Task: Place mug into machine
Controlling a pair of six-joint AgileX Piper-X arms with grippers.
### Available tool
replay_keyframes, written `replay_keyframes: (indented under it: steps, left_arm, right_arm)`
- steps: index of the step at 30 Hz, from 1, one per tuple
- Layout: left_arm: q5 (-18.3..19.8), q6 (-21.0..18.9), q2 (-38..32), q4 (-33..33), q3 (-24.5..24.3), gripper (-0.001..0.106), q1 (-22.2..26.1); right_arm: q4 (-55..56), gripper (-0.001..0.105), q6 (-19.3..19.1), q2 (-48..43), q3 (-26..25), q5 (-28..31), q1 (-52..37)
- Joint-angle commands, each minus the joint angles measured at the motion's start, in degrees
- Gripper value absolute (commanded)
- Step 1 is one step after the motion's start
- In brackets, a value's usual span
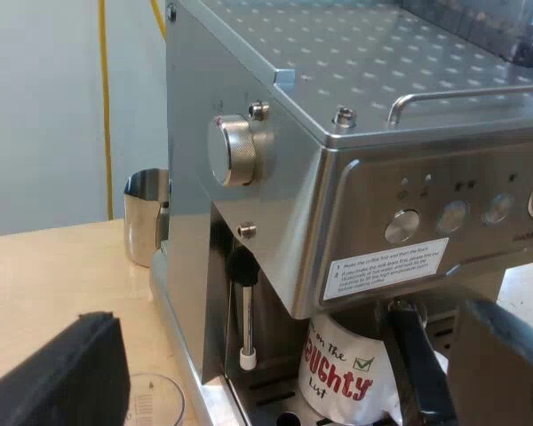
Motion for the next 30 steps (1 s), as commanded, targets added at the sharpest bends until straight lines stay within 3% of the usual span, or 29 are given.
replay_keyframes:
  steps: [1, 3, 8, 17, 19, 30]
  left_arm:
    - [0.4, 0.3, 0.0, -1.4, -0.6, 0.079, 0.0]
    - [0.4, 0.3, -0.1, -1.4, -0.6, 0.079, 0.0]
    - [0.4, 0.3, -2.5, -1.4, -0.6, 0.079, 0.0]
    - [0.4, 0.4, -10.1, 1.2, -0.6, 0.079, 0.0]
    - [0.4, 1.6, -15.0, 7.5, -0.6, 0.079, 0.0]
    - [1.7, 4.2, -24.6, 24.0, -0.6, 0.079, 0.0]
  right_arm:
    - [4.6, 0.006, -0.5, -2.0, -0.6, -0.1, -4.2]
    - [7.8, 0.0, -2.1, -2.9, -0.6, -0.1, -6.6]
    - [11.9, 0.0, -3.2, -5.7, 0.2, -0.1, -13.2]
    - [11.9, 0.0, -3.2, -13.2, 6.2, -7.9, -14.9]
    - [11.9, 0.0, -3.2, -19.0, 10.4, -8.1, -14.9]
    - [11.9, 0.0, -3.2, -33.4, 16.8, -8.3, -14.9]
